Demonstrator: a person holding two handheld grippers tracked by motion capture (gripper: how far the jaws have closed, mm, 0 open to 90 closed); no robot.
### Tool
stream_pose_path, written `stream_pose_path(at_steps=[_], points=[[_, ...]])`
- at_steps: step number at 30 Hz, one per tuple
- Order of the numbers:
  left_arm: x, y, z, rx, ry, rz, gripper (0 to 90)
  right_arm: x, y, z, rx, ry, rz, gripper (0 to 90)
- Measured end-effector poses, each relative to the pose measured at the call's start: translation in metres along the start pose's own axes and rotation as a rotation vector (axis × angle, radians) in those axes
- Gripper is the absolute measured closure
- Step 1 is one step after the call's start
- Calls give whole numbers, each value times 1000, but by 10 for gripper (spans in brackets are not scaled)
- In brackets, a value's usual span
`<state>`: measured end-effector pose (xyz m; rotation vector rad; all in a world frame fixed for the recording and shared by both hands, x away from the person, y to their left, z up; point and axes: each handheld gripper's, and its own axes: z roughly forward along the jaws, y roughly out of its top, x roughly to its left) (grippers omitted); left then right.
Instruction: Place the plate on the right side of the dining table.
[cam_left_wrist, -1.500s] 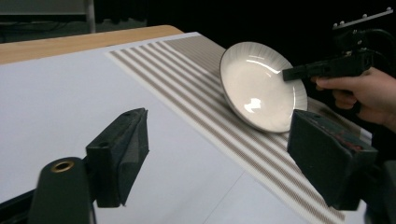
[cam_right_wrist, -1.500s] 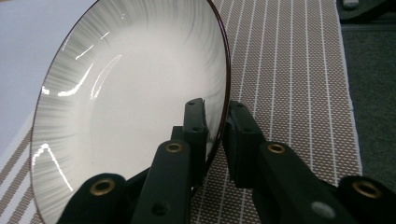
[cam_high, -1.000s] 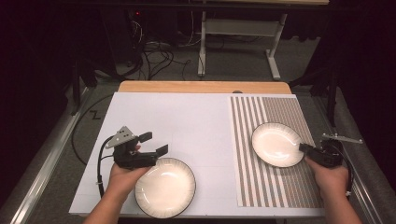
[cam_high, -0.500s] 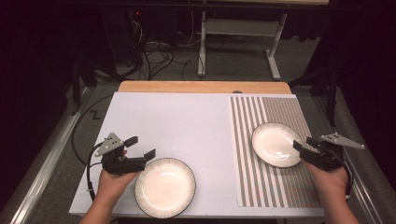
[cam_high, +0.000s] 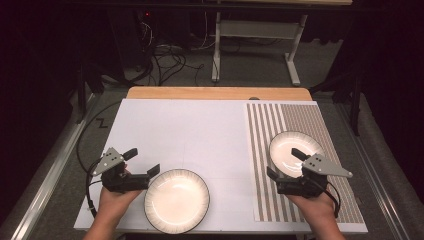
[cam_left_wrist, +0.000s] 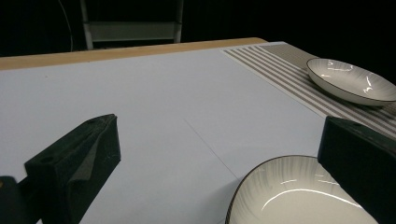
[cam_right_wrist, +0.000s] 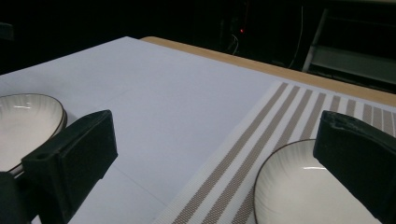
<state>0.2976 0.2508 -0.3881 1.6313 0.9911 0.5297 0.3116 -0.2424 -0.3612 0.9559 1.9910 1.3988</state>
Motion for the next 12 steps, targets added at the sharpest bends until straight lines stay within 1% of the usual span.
stream_pose_path(at_steps=[2, 3, 4, 5, 8, 12], points=[[-2, 0, -3, -9, 0, 6, 1, 5, -6, -1, -20, 1, -14, 8], [-3, 0, -4, -13, 1, 11, 0, 5, -8, -2, -21, -1, -9, 8], [-3, 0, -5, -19, 7, 15, 1, 4, -11, -2, -16, 4, 0, 8], [-3, 0, -6, -22, 8, 15, 1, 3, -13, -3, -8, 2, -4, 9], [-2, 1, -8, -27, 18, 14, 1, -2, -16, -7, -14, -3, 13, 8], [-1, 1, -8, -27, 24, 8, 1, -6, -18, -10, -16, -9, 21, 9]])
